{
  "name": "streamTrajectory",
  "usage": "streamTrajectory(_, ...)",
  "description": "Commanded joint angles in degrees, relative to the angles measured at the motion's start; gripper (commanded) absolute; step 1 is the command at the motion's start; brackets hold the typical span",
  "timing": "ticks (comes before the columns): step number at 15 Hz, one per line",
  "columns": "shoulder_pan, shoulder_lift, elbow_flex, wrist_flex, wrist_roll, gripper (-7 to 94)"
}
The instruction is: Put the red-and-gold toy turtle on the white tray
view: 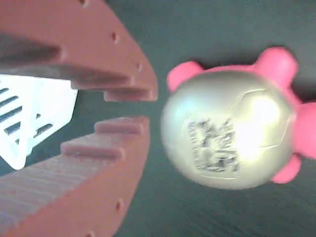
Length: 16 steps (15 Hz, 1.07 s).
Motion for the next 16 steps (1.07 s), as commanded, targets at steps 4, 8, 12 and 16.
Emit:
streamTrajectory(4, 0.0, -11.0, -16.2, 4.0, -5.1, 0)
streamTrajectory(8, -0.6, -18.2, -21.2, 5.9, -5.1, 0)
streamTrajectory(12, -1.7, -23.7, -22.1, 5.9, -4.5, 0)
streamTrajectory(16, -1.8, -24.9, -25.5, 7.2, -4.5, 12)
